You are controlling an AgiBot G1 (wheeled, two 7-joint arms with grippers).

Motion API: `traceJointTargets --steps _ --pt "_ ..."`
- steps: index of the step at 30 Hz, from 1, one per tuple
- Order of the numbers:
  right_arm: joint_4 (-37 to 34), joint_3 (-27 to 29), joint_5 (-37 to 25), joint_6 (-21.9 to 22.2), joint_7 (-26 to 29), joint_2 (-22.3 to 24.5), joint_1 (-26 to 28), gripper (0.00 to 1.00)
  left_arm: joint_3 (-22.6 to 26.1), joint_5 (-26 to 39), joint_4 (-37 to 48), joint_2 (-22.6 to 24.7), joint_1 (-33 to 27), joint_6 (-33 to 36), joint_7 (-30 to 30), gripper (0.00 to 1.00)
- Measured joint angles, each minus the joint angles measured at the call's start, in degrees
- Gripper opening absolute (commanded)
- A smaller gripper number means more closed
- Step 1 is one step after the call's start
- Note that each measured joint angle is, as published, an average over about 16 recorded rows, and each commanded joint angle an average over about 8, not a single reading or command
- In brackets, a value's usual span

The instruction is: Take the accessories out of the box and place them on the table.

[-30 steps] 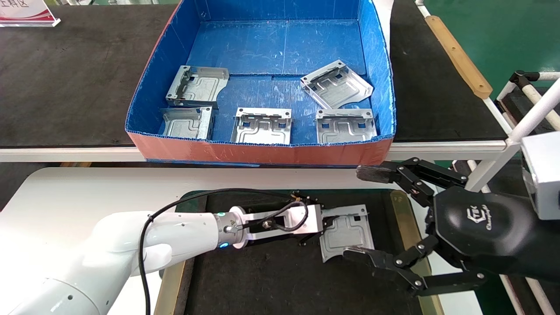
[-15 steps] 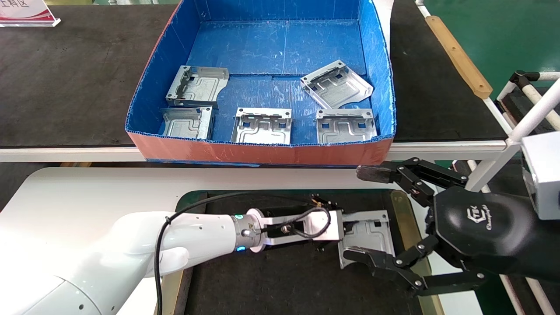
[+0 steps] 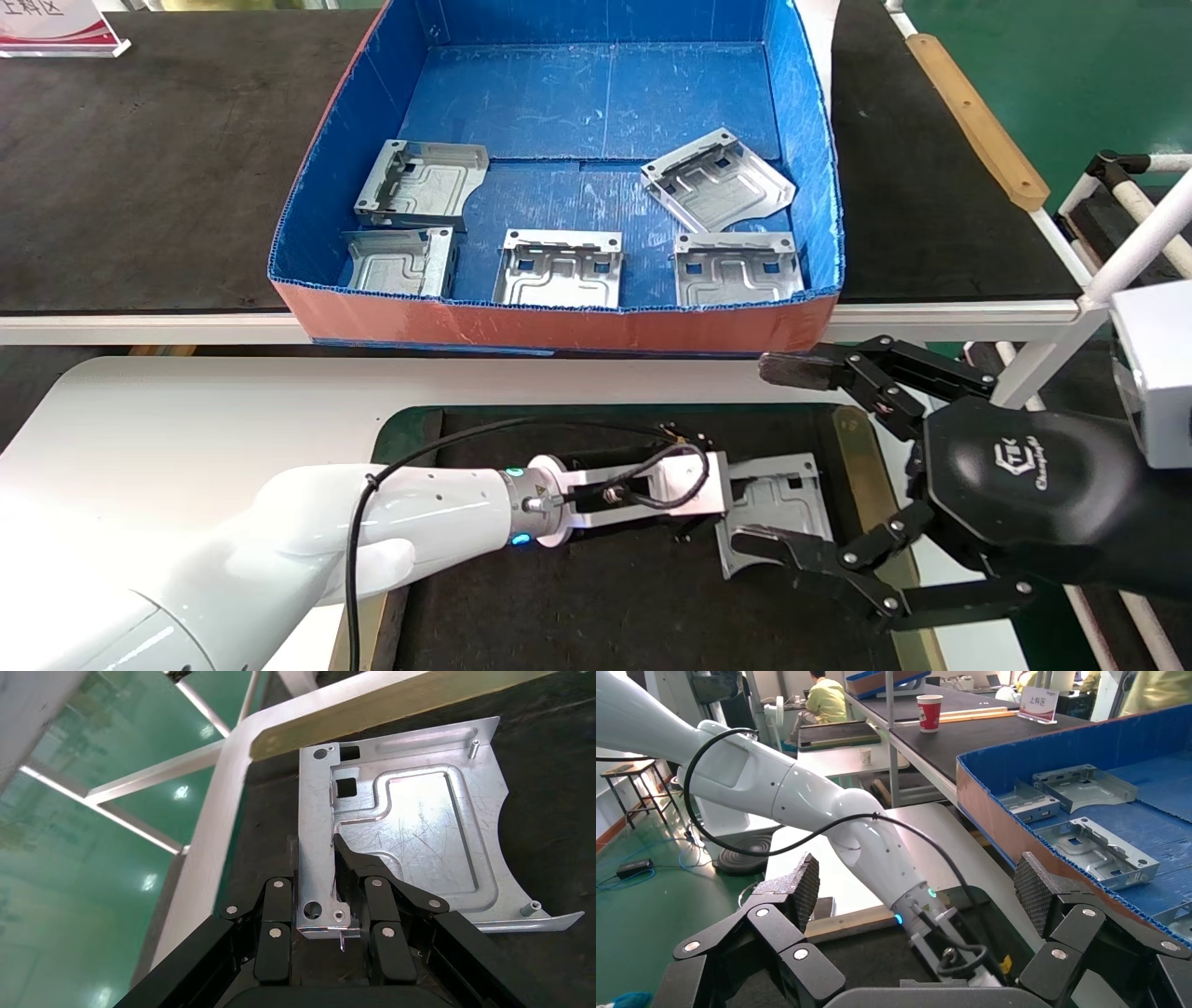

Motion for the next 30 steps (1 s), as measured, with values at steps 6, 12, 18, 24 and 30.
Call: traceJointTargets --steps 6,12,18,24,30 --pt "-0.01 0.00 0.00 0.00 0.00 0.00 0.00 1.00 0.69 -0.53 -0.15 0.01 -0.01 -0.34 -0.28 1.00" --pt "-0.01 0.00 0.00 0.01 0.00 0.00 -0.01 1.00 0.45 -0.33 -0.09 -0.01 -0.01 -0.24 -0.19 1.00" --pt "-0.01 0.00 0.00 0.00 0.00 0.00 0.00 1.00 0.13 -0.07 0.01 -0.03 0.01 -0.12 -0.08 1.00" --pt "-0.01 0.00 0.00 0.00 0.00 0.00 -0.01 1.00 -0.71 0.02 -0.46 -0.62 0.26 0.57 -0.70 1.00" --pt "-0.01 0.00 0.00 0.00 0.00 0.00 -0.01 1.00 -3.28 -0.15 -2.41 -2.76 1.14 2.93 -3.22 1.00"
